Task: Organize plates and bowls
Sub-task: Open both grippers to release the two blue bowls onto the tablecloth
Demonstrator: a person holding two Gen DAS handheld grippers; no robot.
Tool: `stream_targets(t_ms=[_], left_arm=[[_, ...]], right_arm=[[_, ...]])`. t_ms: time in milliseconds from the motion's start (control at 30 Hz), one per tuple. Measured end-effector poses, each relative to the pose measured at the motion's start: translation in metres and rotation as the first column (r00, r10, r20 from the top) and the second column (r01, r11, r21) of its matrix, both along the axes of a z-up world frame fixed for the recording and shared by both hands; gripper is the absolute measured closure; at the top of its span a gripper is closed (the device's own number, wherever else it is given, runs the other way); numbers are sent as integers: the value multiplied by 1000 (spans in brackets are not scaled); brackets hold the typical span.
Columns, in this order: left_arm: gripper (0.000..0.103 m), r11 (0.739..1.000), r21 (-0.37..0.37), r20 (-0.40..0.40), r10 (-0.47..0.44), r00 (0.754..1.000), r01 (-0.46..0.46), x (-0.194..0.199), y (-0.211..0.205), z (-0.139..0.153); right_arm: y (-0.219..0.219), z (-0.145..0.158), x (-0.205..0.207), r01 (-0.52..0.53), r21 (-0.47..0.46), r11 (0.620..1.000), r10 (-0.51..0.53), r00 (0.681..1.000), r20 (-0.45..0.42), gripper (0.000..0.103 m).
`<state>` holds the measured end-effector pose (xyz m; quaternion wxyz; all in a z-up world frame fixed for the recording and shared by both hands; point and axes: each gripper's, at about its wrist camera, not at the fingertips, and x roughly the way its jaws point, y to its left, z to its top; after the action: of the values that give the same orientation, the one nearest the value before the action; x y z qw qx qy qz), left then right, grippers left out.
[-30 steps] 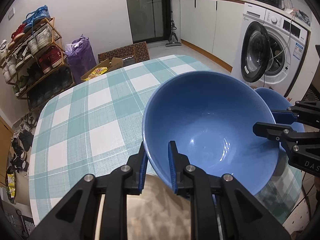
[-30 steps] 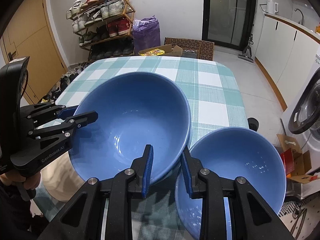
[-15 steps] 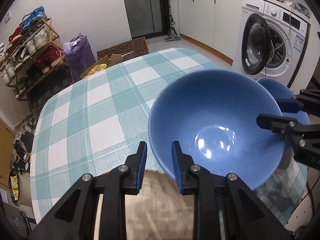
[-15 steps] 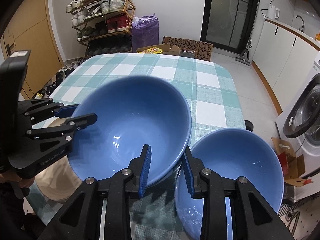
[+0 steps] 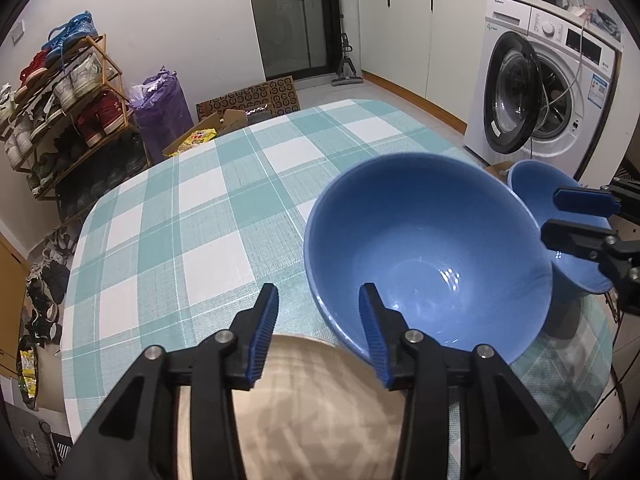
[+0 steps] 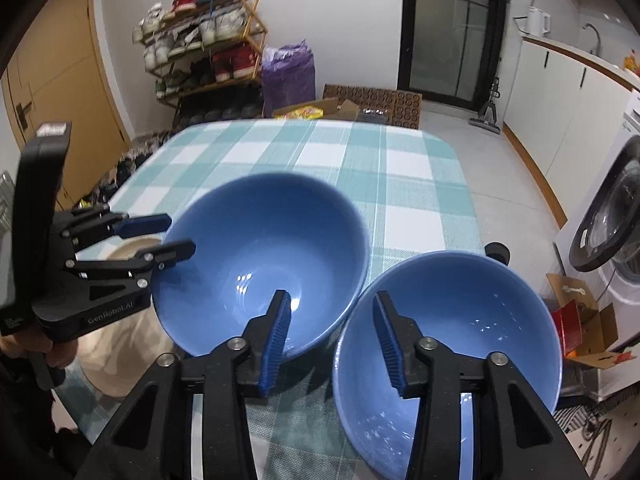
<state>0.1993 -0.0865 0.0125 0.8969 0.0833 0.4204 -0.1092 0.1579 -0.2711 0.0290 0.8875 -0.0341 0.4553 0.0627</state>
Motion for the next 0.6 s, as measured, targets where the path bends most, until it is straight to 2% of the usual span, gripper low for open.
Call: stream_targets(t_ms=[67,200,233,267,300,333,367,400,467,533,600], left_arm=[[54,1000,-22,4,-3,1000,3,0,-1,5],[49,998,-63,14,-24,1000,25,1,-9,17],[47,997,-68,16,-29,999,30,2,-12,20],[40,997,-73,18,-37,999,38,2,-15,22],[26,996,-79,23,-44,999,45,2,-19,25],[20,995,-86,31,-49,998,51,1,-22,28],[14,994,-93,43,-56,998,59,0,-25,31],[12,993,-99,52,-67,996,72,-1,-29,33],[9,987,-121,51,-101,994,107,0,-36,38],[2,981,-146,46,-121,992,127,2,-42,40],[0,976,-167,48,-136,989,143,5,-49,43]], right_arm=[[-7,7,-4,17,27,999,-17,1000,20,47],[-23,20,-11,59,93,994,-65,996,58,18],[-27,24,-13,72,106,992,-79,995,65,17],[-30,27,-15,83,109,991,-90,994,66,16],[-32,29,-17,95,105,990,-103,992,69,15],[-34,32,-19,107,100,989,-115,990,79,14],[-37,36,-23,121,94,988,-130,987,94,7],[-41,39,-27,135,91,987,-144,984,109,2],[-50,44,-35,164,96,982,-175,976,128,2],[-58,46,-42,188,99,977,-200,971,131,2],[-70,45,-49,230,103,968,-242,961,132,1]])
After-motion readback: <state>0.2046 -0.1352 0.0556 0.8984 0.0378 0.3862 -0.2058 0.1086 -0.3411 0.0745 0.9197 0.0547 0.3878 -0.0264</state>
